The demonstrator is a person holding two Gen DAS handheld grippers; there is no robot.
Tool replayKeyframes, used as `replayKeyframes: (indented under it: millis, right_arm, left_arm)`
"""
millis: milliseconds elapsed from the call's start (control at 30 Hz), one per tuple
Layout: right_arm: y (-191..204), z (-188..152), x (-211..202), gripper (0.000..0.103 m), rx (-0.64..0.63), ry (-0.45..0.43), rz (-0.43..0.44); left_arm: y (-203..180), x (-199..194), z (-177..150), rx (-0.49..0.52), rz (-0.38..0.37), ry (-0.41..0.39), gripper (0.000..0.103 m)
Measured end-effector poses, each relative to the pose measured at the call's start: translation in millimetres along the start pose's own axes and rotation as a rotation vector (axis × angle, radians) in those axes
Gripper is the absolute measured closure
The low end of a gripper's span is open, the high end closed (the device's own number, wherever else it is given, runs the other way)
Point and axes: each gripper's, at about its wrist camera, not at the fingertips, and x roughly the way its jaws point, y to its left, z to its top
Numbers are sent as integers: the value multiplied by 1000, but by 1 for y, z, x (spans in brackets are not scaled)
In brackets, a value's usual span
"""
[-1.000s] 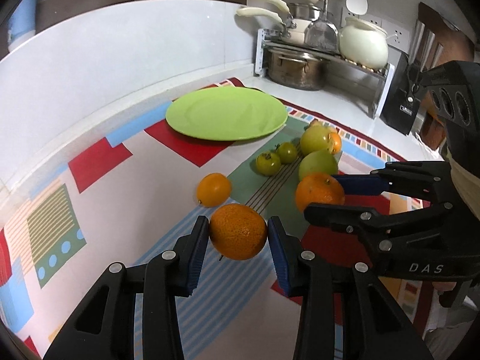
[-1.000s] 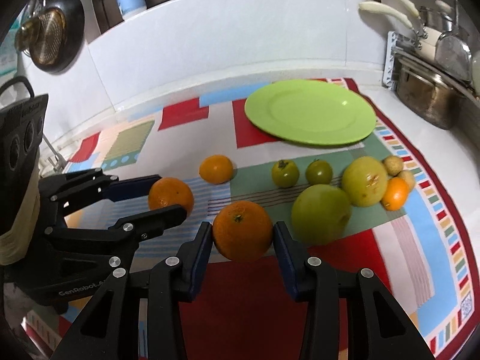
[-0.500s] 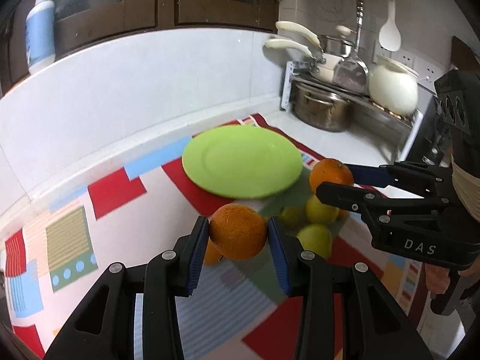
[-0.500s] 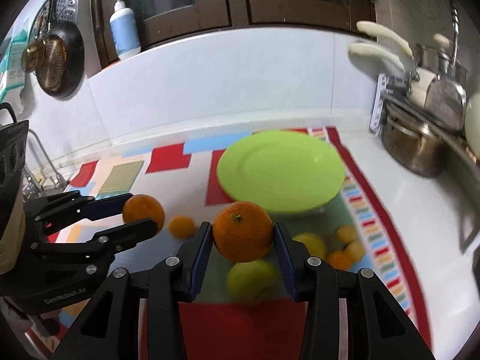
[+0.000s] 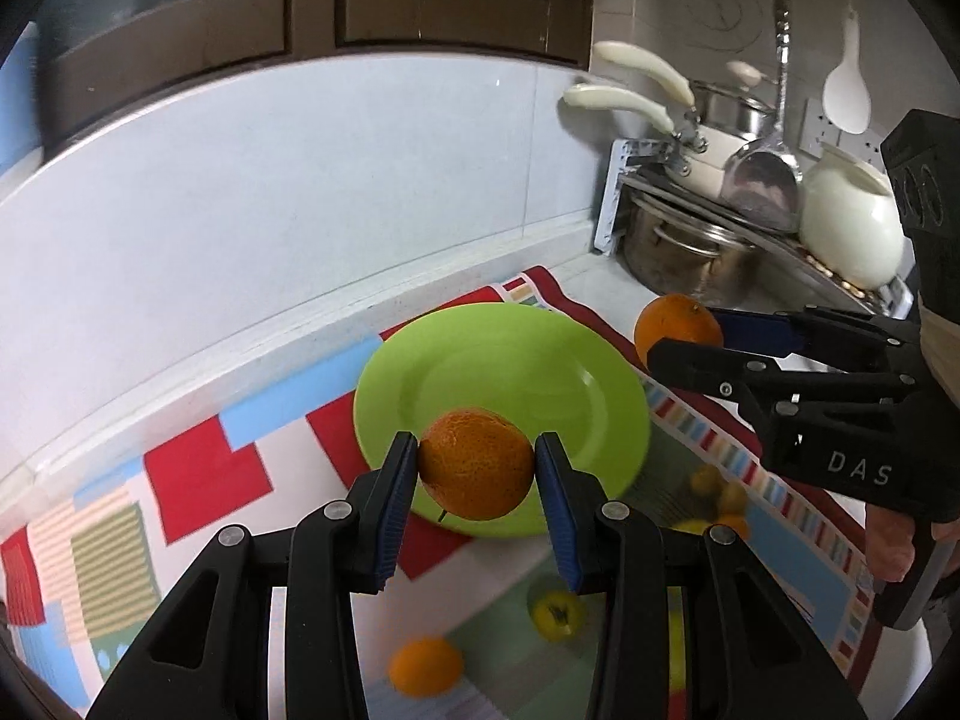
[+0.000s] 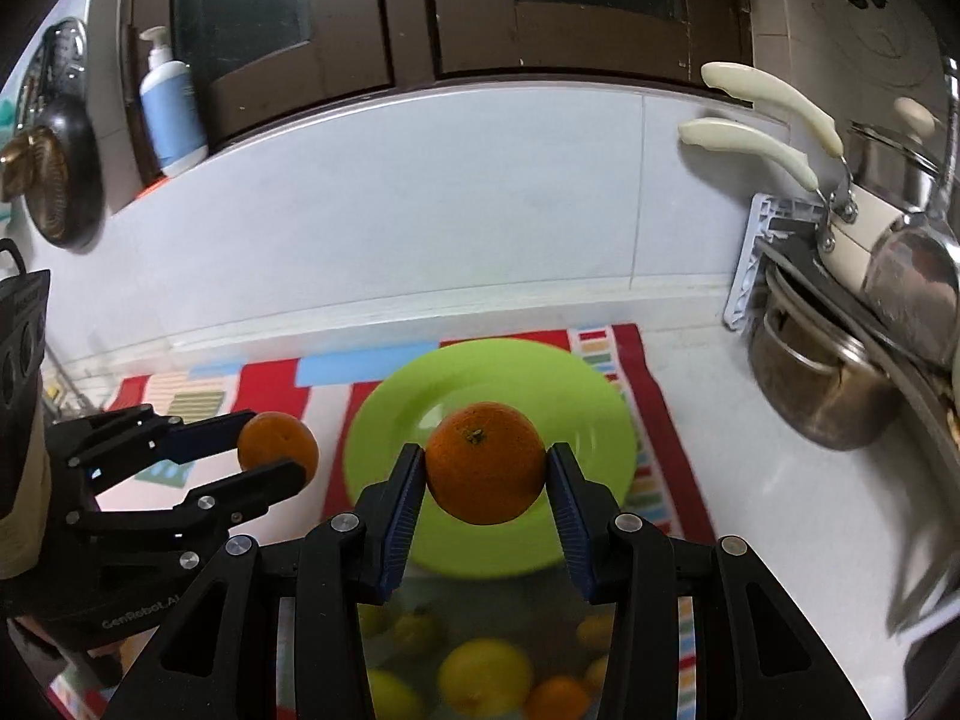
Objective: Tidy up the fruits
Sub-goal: 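Carry both oranges onto the green plate and open both tools, then withdraw both open tools from the plate back toward the fruits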
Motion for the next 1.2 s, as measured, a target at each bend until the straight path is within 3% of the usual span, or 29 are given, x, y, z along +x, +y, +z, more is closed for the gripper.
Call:
replayKeyframes:
  millis: [367, 600, 667, 733, 800, 900, 1200]
  right_arm:
    - [-28, 1, 76, 60, 6, 141, -1]
    - [-32, -3, 100, 60, 14, 187, 18]
    - [-31, -4, 103, 60, 13, 193, 16]
    - [-30, -5, 104, 60, 15, 194, 6]
    - [-29, -5, 100, 52, 22, 194, -4]
    - [-26, -5, 85, 51, 20, 160, -28]
    - [0, -13, 12, 33, -16, 3, -130]
  left_arm:
    - [1, 81, 4, 17, -29, 123, 63]
    - [5, 97, 5, 11, -27, 164, 63]
    - [7, 97, 6, 1, -23, 166, 56]
    - [8, 92, 7, -7, -17, 153, 54]
    - [9, 86, 8, -8, -13, 146, 53]
    - [11, 69, 9, -11, 11, 116, 46]
    - [7, -15, -7, -16, 107, 18, 28]
